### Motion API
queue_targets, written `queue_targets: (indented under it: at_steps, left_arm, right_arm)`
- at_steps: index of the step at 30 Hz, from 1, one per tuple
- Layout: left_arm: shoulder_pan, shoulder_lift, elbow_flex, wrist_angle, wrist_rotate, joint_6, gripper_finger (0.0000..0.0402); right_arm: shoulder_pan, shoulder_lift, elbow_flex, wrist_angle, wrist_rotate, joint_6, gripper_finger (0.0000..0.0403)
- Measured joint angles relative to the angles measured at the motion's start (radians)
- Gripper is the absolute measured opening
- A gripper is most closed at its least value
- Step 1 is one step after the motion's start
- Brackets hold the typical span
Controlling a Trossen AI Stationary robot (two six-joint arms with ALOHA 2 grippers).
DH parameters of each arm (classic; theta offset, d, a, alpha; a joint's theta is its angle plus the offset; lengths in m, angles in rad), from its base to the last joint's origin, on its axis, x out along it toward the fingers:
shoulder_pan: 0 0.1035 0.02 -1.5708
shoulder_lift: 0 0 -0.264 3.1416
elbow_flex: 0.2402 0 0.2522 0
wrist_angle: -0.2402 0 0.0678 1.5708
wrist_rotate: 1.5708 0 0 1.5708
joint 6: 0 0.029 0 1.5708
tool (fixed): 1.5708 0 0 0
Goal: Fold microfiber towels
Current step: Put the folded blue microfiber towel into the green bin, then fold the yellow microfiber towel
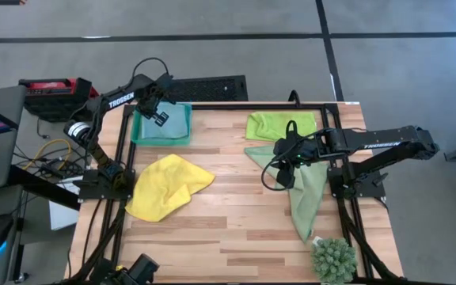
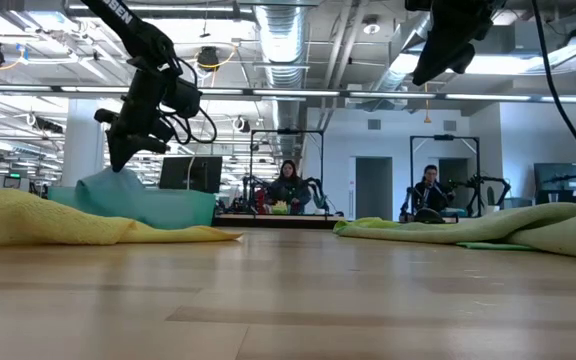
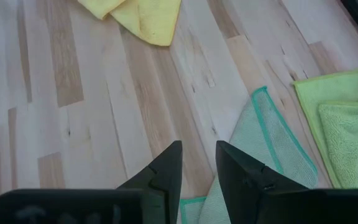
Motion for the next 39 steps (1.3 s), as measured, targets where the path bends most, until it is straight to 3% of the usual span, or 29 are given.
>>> queue_targets:
  at_steps: [8, 18, 20, 23, 26, 32, 39]
  left_arm:
    - [0.000, 0.000, 0.000, 0.002, -0.001, 0.000, 0.0037]
    - [0.000, 0.000, 0.000, 0.004, 0.008, -0.016, 0.0130]
    - [-0.001, 0.000, 0.000, 0.002, 0.061, -0.045, 0.0141]
    - [-0.021, -0.013, 0.000, -0.003, 0.246, -0.019, 0.0148]
    - [-0.078, -0.054, 0.000, -0.001, 0.363, -0.008, 0.0148]
    - [-0.266, -0.194, 0.001, -0.031, 0.360, -0.110, 0.0149]
    - [-0.537, -0.296, 0.002, -0.166, 0.363, -0.409, 0.0149]
  right_arm:
    - [0.000, 0.000, 0.000, 0.000, 0.000, 0.000, 0.0120]
    - [0.000, 0.000, 0.000, 0.000, 0.000, 0.000, 0.0120]
    - [0.000, 0.000, 0.000, 0.000, 0.000, 0.000, 0.0120]
    - [0.000, 0.000, 0.000, 0.000, 0.000, 0.000, 0.0120]
    - [0.000, 0.000, 0.000, 0.000, 0.000, 0.000, 0.0120]
    - [0.000, 0.000, 0.000, 0.000, 0.000, 0.000, 0.0120]
    - [0.000, 0.000, 0.000, 0.001, 0.000, 0.000, 0.0120]
